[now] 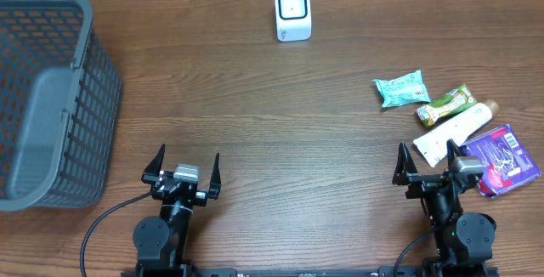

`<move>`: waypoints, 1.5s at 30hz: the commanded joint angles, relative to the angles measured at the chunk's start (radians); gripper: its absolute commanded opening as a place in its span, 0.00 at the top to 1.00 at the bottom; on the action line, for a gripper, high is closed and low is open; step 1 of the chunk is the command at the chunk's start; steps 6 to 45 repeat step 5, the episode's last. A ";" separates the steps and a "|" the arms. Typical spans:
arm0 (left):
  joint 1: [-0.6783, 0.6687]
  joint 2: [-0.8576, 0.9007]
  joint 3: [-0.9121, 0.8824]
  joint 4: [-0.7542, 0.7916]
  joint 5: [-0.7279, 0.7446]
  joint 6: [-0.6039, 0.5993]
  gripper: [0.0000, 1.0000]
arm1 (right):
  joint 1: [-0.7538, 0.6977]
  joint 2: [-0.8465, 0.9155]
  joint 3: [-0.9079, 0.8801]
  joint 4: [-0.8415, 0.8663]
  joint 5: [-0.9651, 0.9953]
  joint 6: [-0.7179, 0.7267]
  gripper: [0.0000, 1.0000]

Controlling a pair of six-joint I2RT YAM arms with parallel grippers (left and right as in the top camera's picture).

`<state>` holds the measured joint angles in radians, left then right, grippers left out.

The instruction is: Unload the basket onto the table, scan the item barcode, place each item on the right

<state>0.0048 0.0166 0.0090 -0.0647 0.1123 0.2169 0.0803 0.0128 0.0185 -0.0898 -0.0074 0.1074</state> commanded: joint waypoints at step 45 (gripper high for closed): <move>0.008 -0.012 -0.004 -0.003 0.004 0.012 0.01 | 0.006 -0.010 -0.010 0.006 0.006 -0.004 0.00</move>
